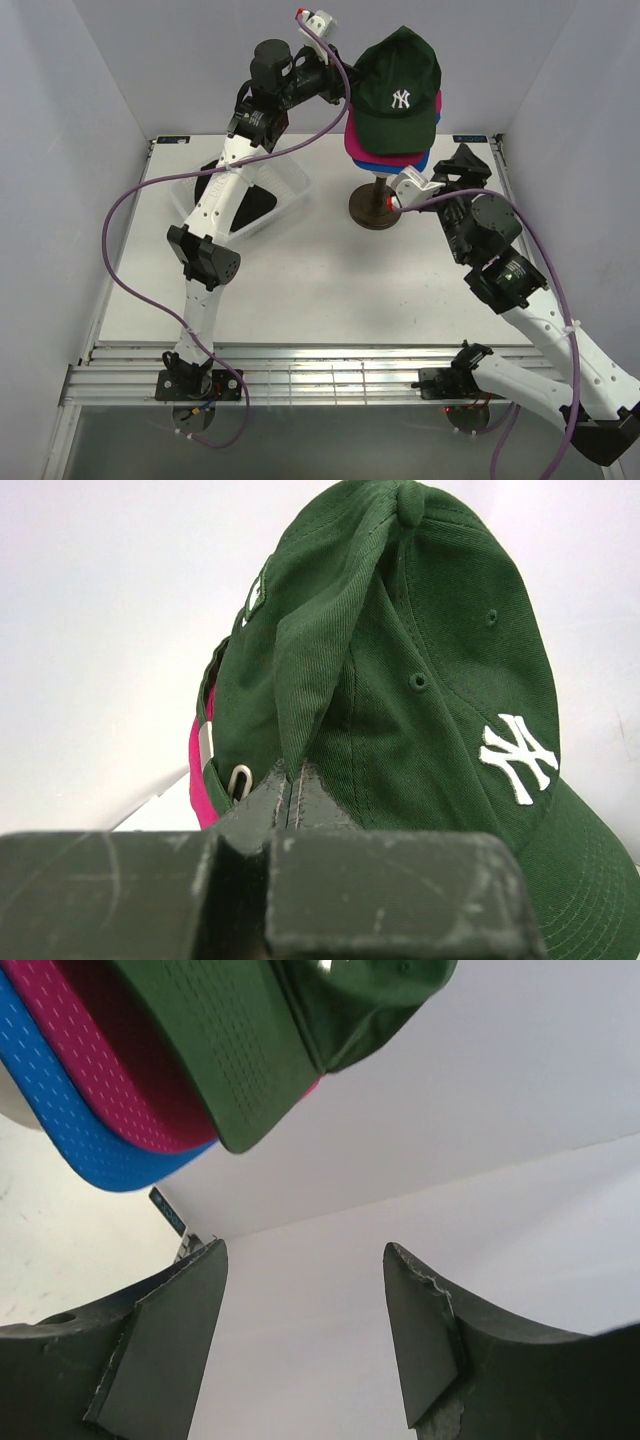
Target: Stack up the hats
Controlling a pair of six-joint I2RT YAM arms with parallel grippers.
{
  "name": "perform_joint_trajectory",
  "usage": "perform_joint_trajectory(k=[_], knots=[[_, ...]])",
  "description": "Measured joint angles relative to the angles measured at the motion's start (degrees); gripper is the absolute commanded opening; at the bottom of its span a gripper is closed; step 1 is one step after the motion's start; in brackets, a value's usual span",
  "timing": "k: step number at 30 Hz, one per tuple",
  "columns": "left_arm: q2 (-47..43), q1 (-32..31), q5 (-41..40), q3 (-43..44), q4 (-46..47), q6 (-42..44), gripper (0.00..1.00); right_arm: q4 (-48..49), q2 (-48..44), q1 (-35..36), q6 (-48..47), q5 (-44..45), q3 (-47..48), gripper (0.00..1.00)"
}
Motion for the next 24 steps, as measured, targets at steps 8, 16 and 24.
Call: perform_joint_trajectory(k=[8, 16, 24], knots=[[0.0, 0.0, 0.3, 0.0, 0.0, -0.5, 0.0, 4.3, 3.1, -5.8, -0.8, -4.7, -1.1, 0.68], [0.0, 0.0, 0.4, 0.0, 0.0, -0.9, 0.0, 8.8, 8.8, -7.3, -2.9, -6.0, -1.1, 0.58], [0.0, 0.0, 0.6, 0.0, 0.0, -1.2, 0.0, 11.2, 8.2, -7.8, -4.0, -6.1, -1.1, 0.56]])
